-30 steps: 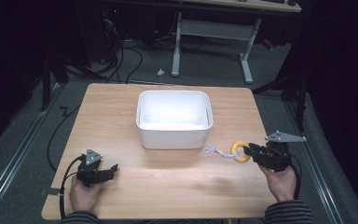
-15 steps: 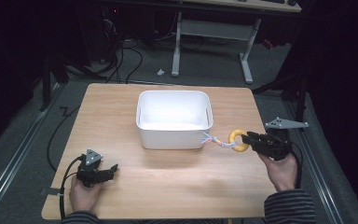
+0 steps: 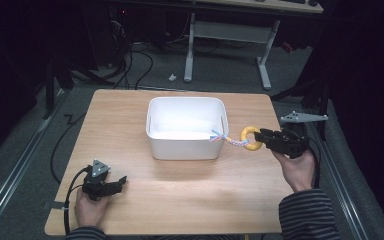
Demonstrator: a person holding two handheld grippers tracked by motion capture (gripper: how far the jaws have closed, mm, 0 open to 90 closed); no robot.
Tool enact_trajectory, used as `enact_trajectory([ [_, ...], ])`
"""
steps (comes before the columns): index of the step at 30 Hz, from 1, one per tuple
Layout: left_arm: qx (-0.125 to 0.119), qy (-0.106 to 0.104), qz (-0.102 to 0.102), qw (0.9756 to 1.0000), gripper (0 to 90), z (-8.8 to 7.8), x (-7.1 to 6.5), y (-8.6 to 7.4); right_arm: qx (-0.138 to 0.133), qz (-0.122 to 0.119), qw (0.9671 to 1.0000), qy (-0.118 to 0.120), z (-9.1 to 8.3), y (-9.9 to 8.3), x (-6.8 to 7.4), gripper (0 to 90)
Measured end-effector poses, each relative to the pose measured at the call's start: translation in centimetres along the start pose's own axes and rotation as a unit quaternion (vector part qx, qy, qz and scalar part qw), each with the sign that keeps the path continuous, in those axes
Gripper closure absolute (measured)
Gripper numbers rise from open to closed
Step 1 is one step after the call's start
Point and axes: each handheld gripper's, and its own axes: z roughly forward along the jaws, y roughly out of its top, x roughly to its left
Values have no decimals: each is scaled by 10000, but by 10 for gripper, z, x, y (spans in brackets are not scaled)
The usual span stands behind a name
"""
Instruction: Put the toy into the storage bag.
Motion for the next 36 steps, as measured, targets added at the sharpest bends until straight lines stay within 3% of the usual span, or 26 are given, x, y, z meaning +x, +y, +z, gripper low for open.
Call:
enact_trajectory([
  [22, 1, -2, 3, 10000, 235, 0, 0, 0, -12, -73, 10000, 64, 22, 37, 12, 698],
  [36, 2, -8, 4, 10000, 233, 0, 0, 0, 33, -18, 9999, 138, 51, 54, 21, 698],
])
